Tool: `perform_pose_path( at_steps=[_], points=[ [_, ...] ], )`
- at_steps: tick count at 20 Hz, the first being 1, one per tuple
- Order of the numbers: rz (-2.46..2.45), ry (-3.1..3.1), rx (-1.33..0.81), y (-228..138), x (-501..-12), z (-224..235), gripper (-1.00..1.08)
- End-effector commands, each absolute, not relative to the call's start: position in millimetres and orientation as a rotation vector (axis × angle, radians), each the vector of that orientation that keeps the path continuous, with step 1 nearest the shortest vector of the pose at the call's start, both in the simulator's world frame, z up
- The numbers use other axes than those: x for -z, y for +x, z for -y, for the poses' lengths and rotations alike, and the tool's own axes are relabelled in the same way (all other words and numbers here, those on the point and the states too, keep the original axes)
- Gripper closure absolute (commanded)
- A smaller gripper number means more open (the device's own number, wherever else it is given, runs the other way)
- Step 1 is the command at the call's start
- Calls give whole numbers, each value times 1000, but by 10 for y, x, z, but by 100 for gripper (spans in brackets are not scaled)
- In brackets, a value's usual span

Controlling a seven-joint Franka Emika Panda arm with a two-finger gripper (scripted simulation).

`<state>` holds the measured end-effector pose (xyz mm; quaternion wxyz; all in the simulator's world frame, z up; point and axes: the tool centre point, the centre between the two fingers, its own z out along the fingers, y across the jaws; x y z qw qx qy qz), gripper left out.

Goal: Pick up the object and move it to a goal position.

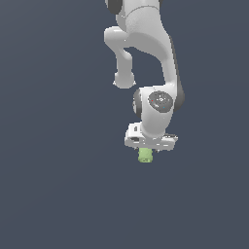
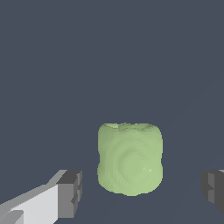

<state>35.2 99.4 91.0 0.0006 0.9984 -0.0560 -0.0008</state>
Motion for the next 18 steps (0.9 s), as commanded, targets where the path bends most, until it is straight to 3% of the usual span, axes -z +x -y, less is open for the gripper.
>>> perform_pose_path(
  at_steps=[1, 18],
  points=[
    [184, 3136, 0, 362, -900, -1013, -92],
    [184, 3136, 0, 359, -397, -1016, -92]
  ],
)
